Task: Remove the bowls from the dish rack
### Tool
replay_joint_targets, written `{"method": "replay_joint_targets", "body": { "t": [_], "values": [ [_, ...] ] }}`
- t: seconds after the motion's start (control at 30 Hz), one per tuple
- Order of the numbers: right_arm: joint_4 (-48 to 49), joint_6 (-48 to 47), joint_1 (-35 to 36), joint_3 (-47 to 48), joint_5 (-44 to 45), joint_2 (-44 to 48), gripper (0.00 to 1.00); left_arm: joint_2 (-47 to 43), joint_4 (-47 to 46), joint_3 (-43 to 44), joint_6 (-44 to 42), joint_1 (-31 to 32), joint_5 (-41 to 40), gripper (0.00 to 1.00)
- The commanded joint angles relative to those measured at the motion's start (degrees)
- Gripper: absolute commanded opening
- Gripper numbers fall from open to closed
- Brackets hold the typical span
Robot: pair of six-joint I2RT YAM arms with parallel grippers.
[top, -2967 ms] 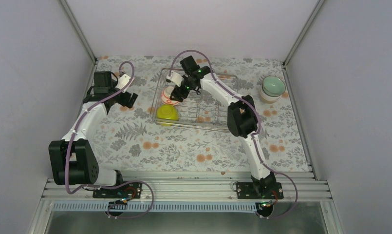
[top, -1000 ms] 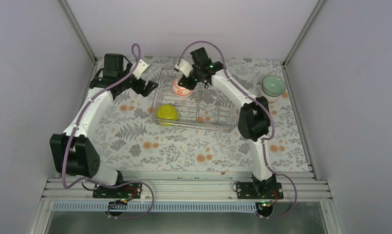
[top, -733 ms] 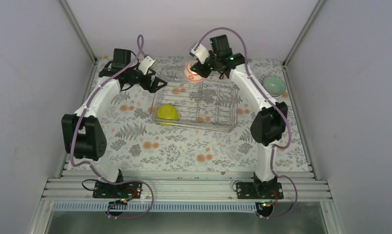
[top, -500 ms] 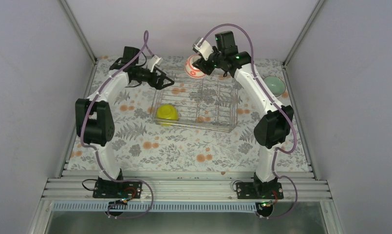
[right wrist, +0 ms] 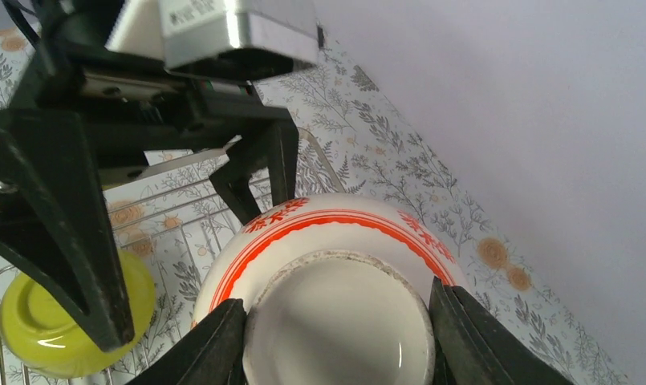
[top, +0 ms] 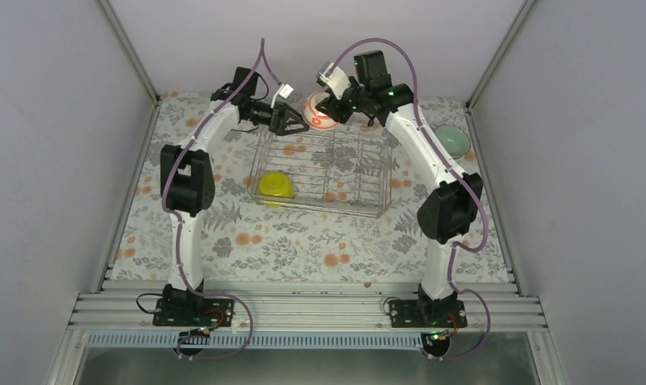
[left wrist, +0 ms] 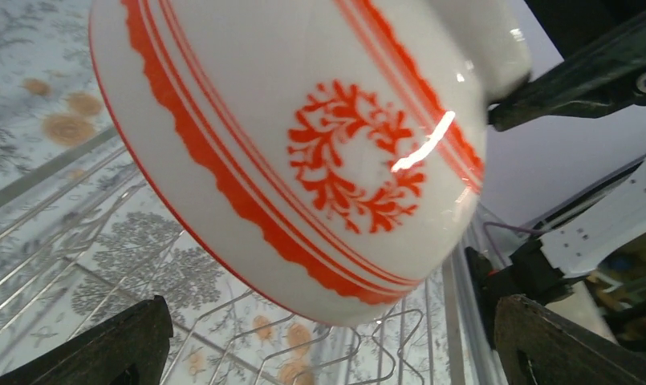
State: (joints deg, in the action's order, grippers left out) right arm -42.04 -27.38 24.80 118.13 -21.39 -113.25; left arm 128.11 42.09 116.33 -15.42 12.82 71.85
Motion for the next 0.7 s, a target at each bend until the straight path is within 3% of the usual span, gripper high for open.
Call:
{"method": "replay_joint_targets", "body": {
  "t": [0.0,0.3,0.47,0.53,0.67],
  "values": [
    [2.0,0.8,0.4,3.8,-2.5,-1.8,0.04,4.2,6.8,6.3,-2.0,0.2,7.6,1.00],
    [2.5,1.0,0.4,2.5,-3.9,-3.2,0.04,4.7,8.9,11.4,-3.2,0.1,12.0,1.00],
    [3.2,1.2,0.4,1.5,-4.2,-3.2,0.04,1.6,3.9,8.6,0.4,0.1,12.0,0.99],
    [3.7,1.3,0.4,0.8,-4.8,-3.1,0.04,0.5,2.1,7.1,0.9,0.1,12.1,0.92],
    [3.7,1.7,0.4,-0.4,-6.6,-3.6,0.04,-0.4,2.2,6.8,1.0,0.1,12.5,0.65]
  ]
}}
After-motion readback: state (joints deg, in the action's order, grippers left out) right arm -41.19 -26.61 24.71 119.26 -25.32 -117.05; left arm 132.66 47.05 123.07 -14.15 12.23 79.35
